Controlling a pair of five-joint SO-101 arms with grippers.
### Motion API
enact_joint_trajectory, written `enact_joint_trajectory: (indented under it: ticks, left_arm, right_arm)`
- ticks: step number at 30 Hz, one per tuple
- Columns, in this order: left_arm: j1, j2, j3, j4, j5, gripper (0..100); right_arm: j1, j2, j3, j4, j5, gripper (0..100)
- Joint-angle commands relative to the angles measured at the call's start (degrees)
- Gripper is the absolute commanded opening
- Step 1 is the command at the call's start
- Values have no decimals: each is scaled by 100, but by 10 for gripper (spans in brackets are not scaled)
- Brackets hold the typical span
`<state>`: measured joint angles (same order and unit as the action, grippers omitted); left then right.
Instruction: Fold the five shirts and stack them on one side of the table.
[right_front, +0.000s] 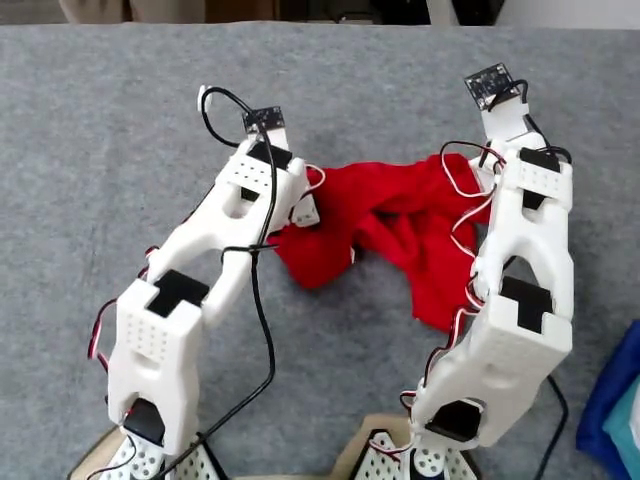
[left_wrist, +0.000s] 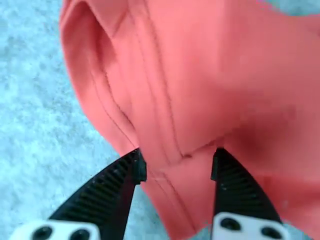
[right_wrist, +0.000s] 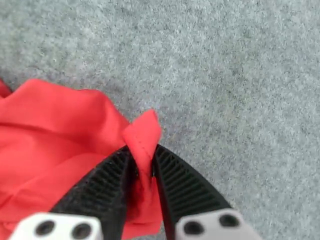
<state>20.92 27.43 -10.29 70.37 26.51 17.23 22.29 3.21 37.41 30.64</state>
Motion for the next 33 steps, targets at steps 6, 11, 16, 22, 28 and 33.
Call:
enact_joint_trajectory:
  ticks: [6,11,16,22,28,33]
  left_arm:
    - [211,-549,-44,62,70,220]
    - [185,-435,-18,53,70,220]
    - [185,-31,-53,26,70,220]
    - [185,171,-62,-26,53,184]
    - [176,171,-299,18,79,33]
    - [185,171,-396,26,79,20]
  right_arm:
    - [-84,-31,-180,0,53,8]
    - [-75,-31,-180,0,53,8]
    - [-75,-31,-171,0,53,8]
    - [-75,-40,-171,0,53,8]
    - [-75,-40,-171,0,53,8]
    - [-75,-40,-171,0,53,8]
